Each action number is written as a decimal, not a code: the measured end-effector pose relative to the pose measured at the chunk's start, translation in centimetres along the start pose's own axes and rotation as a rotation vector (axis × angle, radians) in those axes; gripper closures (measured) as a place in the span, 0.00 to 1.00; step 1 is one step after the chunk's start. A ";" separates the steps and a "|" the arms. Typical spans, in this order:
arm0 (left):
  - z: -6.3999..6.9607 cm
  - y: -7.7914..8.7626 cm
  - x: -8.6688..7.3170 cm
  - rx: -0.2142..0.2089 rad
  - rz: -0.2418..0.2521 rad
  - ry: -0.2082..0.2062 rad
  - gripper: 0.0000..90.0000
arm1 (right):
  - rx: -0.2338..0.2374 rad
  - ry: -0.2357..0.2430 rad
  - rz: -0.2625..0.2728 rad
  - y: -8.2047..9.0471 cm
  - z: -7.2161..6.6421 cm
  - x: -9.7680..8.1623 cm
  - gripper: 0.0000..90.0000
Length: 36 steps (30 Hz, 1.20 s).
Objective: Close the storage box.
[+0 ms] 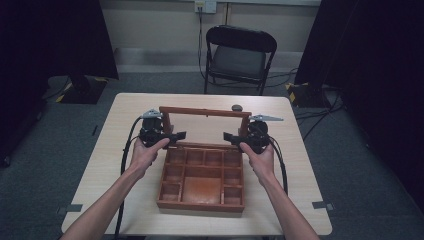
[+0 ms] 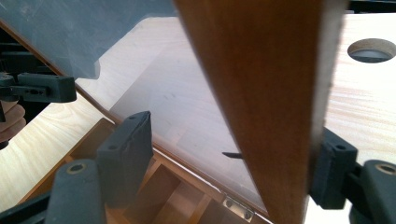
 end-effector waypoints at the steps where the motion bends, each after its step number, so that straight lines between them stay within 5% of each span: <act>1: 0.0 0.0 0.0 0.000 0.000 0.000 0.34 | 0.000 0.000 0.000 0.0 0.0 0.0 0.30; 25: 0.3 2.3 -0.8 -0.051 0.021 -0.020 0.41 | 0.019 0.002 0.013 2.3 0.1 -1.0 0.37; 36: 0.3 3.4 -1.2 -0.054 0.006 -0.070 0.35 | 0.018 -0.006 -0.007 3.1 0.0 -1.6 0.33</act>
Point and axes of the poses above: each handheld gripper's, and its own axes: y roughly backward along the jaws, x roughly out of its top, z roughly to its right, the point moved 3 cm from there along -y, roughly forward along the jaws, and after that the axes turned 3 degrees about -x, right-handed, at the moved point
